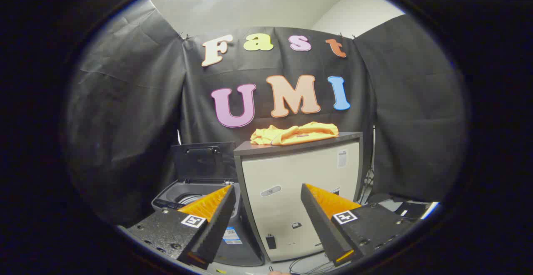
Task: Put the clothes into the washing machine and then close the washing machine lid.
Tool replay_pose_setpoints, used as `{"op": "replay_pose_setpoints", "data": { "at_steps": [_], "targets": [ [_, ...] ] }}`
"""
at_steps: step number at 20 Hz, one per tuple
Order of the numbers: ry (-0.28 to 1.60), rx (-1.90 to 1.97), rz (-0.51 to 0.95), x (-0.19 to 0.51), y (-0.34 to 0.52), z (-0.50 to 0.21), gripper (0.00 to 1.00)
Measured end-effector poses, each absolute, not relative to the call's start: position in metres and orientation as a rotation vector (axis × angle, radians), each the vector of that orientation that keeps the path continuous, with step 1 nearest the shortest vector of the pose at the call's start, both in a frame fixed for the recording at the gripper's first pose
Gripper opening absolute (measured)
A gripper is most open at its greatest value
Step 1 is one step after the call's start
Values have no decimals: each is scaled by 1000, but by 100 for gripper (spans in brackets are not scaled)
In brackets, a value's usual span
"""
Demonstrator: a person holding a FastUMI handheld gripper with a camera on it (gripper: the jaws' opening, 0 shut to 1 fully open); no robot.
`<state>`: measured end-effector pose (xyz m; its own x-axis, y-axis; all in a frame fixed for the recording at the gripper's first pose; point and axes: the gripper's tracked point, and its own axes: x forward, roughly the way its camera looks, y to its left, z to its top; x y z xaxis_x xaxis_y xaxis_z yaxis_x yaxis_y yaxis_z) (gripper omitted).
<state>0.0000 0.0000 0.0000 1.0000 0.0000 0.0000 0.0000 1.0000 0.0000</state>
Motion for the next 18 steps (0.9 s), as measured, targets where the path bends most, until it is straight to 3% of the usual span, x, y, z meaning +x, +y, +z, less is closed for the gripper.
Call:
{"op": "replay_pose_setpoints", "data": {
  "at_steps": [18],
  "targets": [
    [-33, 19, 26, 9, 1, 14, 95]
  ]
}}
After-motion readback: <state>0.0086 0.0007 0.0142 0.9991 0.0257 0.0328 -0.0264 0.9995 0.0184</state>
